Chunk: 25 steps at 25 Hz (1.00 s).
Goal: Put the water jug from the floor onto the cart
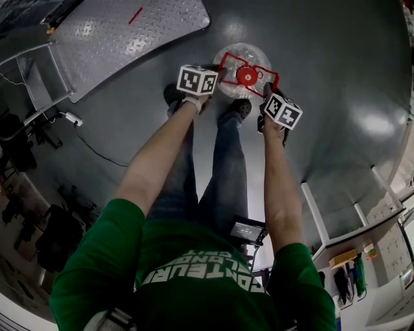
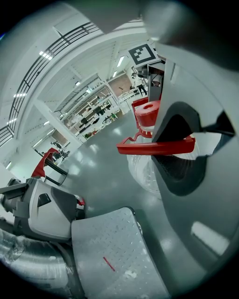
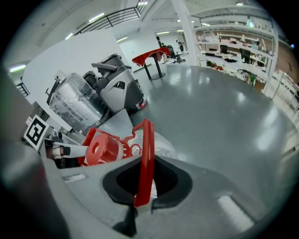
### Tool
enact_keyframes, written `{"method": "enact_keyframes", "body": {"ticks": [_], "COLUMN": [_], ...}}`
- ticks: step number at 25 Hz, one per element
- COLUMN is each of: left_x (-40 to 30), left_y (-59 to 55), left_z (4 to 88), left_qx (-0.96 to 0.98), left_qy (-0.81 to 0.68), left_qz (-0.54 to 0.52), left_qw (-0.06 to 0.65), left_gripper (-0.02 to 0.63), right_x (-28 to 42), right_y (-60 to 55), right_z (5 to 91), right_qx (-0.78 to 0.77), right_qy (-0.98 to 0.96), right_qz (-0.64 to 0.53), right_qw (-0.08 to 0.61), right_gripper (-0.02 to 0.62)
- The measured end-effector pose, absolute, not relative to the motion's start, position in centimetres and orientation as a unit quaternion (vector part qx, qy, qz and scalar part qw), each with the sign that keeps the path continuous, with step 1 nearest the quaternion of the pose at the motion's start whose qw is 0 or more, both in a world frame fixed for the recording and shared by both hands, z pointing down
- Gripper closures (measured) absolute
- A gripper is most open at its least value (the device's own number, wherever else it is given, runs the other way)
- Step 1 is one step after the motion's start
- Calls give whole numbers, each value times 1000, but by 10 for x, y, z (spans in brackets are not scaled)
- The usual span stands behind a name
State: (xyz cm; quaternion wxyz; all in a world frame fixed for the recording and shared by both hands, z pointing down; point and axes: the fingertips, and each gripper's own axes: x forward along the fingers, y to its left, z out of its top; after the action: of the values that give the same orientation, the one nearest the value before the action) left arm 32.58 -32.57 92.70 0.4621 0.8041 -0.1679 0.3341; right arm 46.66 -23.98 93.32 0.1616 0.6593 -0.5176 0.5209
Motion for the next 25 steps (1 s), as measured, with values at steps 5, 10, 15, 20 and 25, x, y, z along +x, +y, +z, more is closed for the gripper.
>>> {"method": "enact_keyframes", "body": {"ticks": [5, 10, 15, 20, 25], "left_x": [319, 312, 297, 287, 277], "left_y": [-346, -373, -384, -404, -423], "left_z": [903, 883, 855, 827, 805], "left_qx": [812, 818, 816, 819, 822], "left_qy": [-170, -174, -179, -187, -193], "left_qz": [319, 303, 295, 284, 273], "left_qw": [458, 457, 464, 462, 461], "left_gripper": [534, 533, 532, 532, 531], "right_x": [459, 452, 438, 428, 417], "right_y": [-261, -290, -303, -324, -345], "right_z": [907, 884, 856, 829, 807], "right_qx": [665, 667, 664, 663, 661], "right_qy": [-523, -532, -536, -543, -552], "right_qz": [510, 498, 497, 493, 487], "right_qw": [155, 155, 159, 153, 148], "right_gripper": [575, 574, 574, 574, 572]}}
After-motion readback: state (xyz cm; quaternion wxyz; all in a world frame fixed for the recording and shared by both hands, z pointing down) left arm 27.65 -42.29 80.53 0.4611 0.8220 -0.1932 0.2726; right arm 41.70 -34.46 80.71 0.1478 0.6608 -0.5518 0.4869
